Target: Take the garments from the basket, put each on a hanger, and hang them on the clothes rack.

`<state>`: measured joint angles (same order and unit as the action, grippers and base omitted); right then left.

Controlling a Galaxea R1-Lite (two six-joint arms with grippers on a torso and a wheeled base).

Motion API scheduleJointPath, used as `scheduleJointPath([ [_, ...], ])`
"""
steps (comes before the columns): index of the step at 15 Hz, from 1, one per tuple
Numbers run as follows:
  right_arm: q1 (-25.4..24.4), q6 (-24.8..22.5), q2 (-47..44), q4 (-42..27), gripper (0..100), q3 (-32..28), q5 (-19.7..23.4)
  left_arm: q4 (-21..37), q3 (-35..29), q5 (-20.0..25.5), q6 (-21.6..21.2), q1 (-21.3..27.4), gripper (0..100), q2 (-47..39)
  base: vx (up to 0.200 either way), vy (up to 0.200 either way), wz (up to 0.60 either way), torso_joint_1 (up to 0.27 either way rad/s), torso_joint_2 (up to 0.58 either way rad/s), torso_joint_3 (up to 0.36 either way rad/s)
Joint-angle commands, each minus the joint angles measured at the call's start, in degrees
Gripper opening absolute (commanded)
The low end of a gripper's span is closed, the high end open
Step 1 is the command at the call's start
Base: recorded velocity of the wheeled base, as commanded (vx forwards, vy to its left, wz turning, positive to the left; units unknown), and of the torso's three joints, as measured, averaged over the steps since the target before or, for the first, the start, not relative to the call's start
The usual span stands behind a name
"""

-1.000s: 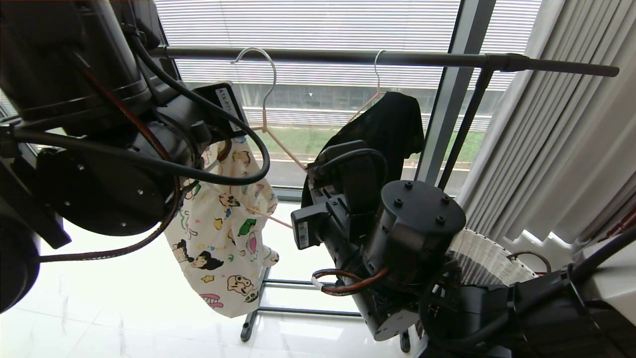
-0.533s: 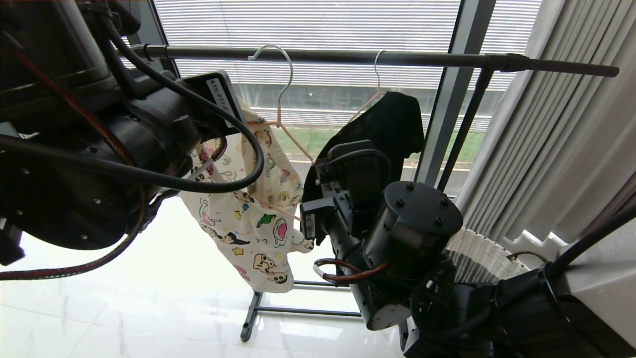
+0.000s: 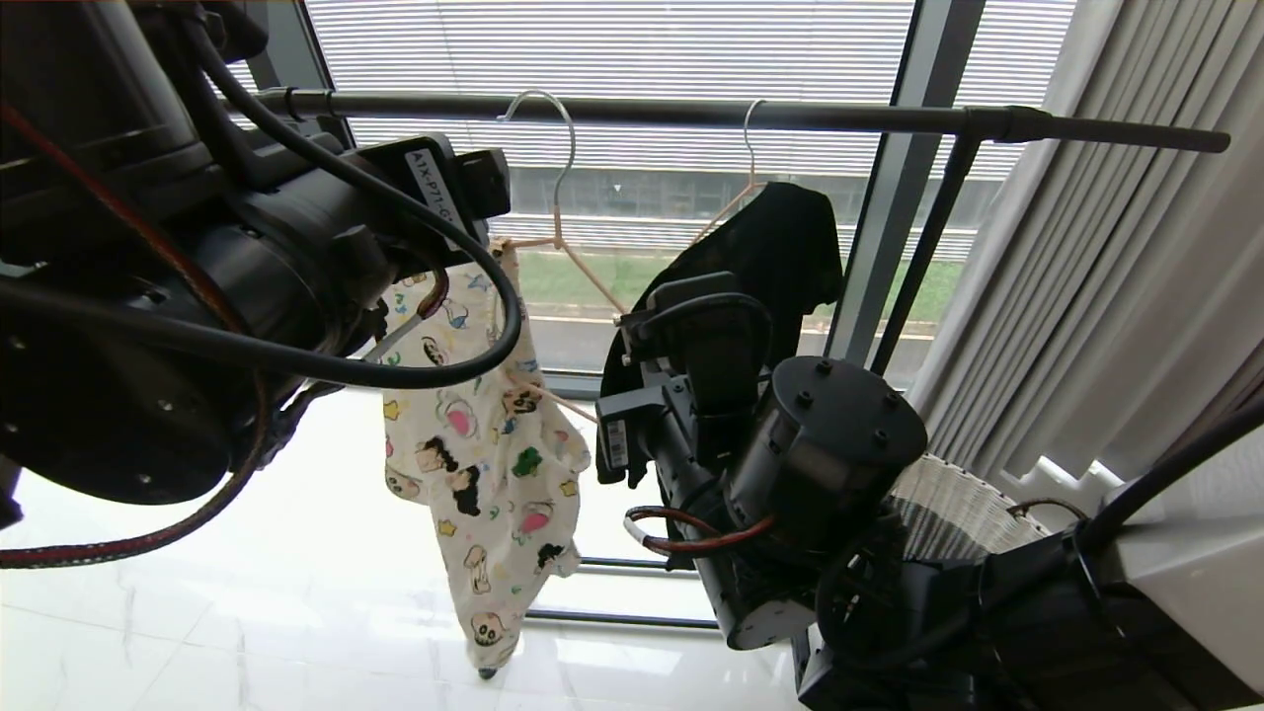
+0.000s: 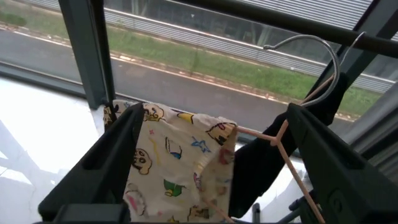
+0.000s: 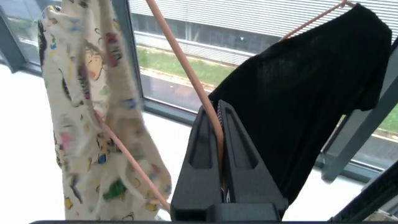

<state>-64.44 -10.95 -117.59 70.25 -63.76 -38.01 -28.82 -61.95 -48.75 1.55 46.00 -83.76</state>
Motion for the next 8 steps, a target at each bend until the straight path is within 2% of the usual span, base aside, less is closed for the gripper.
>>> scheduleJointPath([
  [1,1.2,-1.1,0.2,0.5,0,-0.1,0.0,0.4,0.2,-0.1,-0.8,0.1,100,1.8,0.000,0.000,0.00,0.000,0.00,0.000],
  [4,2.7,-4.7,0.3,2.9,0,0.1,0.3,5.5,0.9,1.3,-3.7,0.1,100,7.4,0.000,0.000,0.00,0.000,0.00,0.000],
  [5,3.2,-6.0,0.5,3.6,0,0.3,0.6,7.2,2.1,3.8,-5.2,0.0,100,10.0,0.000,0.000,0.00,0.000,0.00,0.000],
  [7,4.5,-8.1,1.8,4.2,0,0.5,3.0,8.9,9.6,17.6,-13.3,-3.0,100,18.6,0.000,0.000,0.00,0.000,0.00,0.000],
  [8,4.9,-8.9,2.7,4.2,0,0.8,4.6,9.0,12.5,22.9,-16.4,-5.7,100,21.3,0.000,0.000,0.00,0.000,0.00,0.000],
])
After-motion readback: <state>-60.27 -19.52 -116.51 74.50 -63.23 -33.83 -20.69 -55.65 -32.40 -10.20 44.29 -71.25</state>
